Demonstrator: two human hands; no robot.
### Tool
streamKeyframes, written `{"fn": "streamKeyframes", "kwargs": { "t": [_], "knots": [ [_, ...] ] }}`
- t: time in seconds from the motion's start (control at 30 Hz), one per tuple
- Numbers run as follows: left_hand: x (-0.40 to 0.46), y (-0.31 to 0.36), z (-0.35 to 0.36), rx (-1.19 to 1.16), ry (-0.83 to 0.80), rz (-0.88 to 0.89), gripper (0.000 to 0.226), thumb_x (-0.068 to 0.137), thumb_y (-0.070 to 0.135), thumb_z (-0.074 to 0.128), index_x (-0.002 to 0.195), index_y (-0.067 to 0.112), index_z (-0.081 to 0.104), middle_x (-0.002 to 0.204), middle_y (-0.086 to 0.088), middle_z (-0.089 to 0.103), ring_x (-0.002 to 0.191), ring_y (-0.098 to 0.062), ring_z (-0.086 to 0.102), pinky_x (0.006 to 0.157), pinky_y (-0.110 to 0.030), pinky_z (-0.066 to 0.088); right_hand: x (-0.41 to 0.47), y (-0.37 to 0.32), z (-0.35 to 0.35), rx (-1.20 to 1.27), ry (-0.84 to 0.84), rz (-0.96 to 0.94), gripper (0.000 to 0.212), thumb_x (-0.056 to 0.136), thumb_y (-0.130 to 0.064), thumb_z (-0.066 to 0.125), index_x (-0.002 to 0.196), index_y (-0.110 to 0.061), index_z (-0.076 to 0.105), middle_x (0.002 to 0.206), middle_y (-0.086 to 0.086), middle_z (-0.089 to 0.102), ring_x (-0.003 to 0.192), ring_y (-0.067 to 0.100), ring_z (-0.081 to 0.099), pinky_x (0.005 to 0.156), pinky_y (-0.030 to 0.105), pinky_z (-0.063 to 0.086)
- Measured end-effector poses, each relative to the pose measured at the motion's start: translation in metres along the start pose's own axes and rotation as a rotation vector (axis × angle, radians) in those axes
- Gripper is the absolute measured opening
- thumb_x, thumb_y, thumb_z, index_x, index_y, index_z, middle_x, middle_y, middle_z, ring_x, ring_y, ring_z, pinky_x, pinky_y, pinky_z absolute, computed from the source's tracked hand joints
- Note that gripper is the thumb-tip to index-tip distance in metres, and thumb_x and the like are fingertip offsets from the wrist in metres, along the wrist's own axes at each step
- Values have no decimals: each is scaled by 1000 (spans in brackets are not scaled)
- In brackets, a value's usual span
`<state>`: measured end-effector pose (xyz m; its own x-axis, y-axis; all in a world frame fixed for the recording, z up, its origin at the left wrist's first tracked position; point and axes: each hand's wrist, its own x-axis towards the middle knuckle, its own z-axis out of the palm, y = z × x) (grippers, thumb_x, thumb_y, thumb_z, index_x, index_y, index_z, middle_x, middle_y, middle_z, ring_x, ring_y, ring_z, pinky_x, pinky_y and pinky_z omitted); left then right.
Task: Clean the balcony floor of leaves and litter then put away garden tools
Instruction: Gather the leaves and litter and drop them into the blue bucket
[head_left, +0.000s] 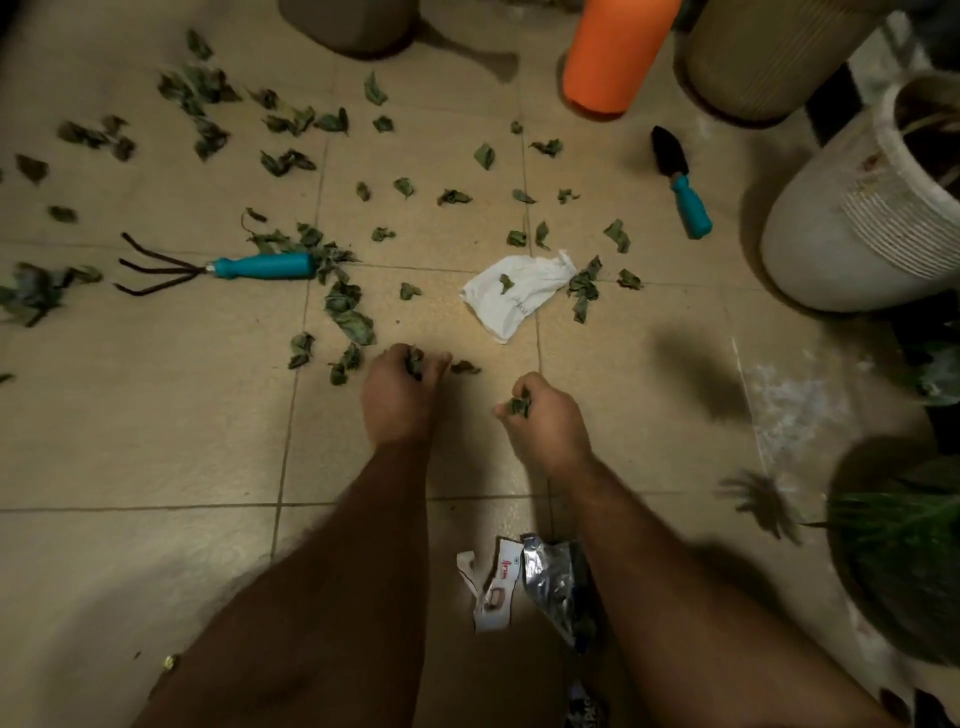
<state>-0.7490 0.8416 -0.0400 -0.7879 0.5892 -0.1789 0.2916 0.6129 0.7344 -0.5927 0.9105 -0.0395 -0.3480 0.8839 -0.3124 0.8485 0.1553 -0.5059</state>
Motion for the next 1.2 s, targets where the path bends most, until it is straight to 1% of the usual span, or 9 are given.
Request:
{"fn": "streamKeyframes", "kwargs": {
  "t": [0.13, 0.33, 0.57, 0.7, 0.8, 0.9, 1.0, 1.07, 1.2],
  "knots": [
    [11, 8, 8, 82, -193, 106, 53, 84, 40, 75, 127, 13, 59, 119, -9, 60, 103, -24, 59, 84, -34, 47, 1, -2, 1, -11, -70, 1, 22, 90, -31, 67, 81, -13, 58, 74, 6, 64, 70, 27, 62, 63, 40, 55],
    [11, 28, 24, 323, -315, 173, 53, 84, 33, 76, 129, 15, 56, 128, -12, 54, 110, -27, 57, 88, -35, 49, -7, -18, -25, 765, -111, 278, 8, 89, 1, 60, 87, -6, 59, 56, 2, 54, 43, 11, 45, 38, 20, 33],
    [-1, 16, 13, 243, -222, 115, 22, 97, 26, 60, 110, 8, 65, 112, -13, 59, 94, -24, 58, 77, -31, 44, -12, -20, -27, 1129, -228, 466, 23, 94, -4, 49, 72, -9, 55, 58, 3, 46, 45, 11, 41, 42, 21, 23],
    [-7, 2, -5, -58, -87, -20, 16, 94, 22, 62, 97, 7, 67, 88, -9, 65, 82, -24, 61, 69, -29, 42, -5, -37, -18, 1171, -263, 445, 17, 95, -8, 51, 82, -4, 61, 69, 11, 60, 58, 17, 61, 42, 22, 34],
    [-11, -10, -23, -397, 41, -268, 28, 90, 20, 64, 116, 8, 68, 105, -9, 71, 95, -24, 67, 86, -38, 56, 3, -65, -8, 1122, -250, 396, 12, 96, -3, 52, 91, -6, 63, 74, 10, 65, 58, 13, 63, 41, 19, 39],
    [-14, -28, -39, -663, 118, -404, 25, 93, 15, 61, 117, 13, 68, 103, -10, 73, 87, -22, 71, 80, -41, 60, 10, -100, 9, 858, -224, 246, 11, 98, -7, 55, 101, -7, 65, 71, 4, 60, 51, 7, 53, 39, 17, 38],
    [-12, -51, -56, -638, 186, -419, 21, 94, 11, 56, 103, 27, 67, 107, -8, 72, 100, -27, 68, 93, -48, 55, 18, -128, 34, 528, -197, -44, 9, 96, -16, 61, 99, -12, 67, 83, -1, 64, 69, 6, 55, 56, 19, 46],
    [-11, -65, -68, -561, 226, -433, 23, 96, 10, 51, 108, 22, 67, 115, -8, 69, 110, -27, 63, 101, -47, 49, 20, -144, 54, 379, -203, -203, 6, 94, -22, 64, 97, -17, 66, 91, -2, 66, 80, 7, 57, 66, 25, 47],
    [-7, -80, -91, -363, 253, -409, 26, 98, 16, 50, 119, 11, 65, 115, -7, 67, 107, -22, 60, 94, -34, 47, 21, -154, 79, -79, -163, -431, 37, 92, -15, 63, 128, -25, 60, 119, -1, 68, 104, 16, 63, 86, 33, 54]
  ]
}}
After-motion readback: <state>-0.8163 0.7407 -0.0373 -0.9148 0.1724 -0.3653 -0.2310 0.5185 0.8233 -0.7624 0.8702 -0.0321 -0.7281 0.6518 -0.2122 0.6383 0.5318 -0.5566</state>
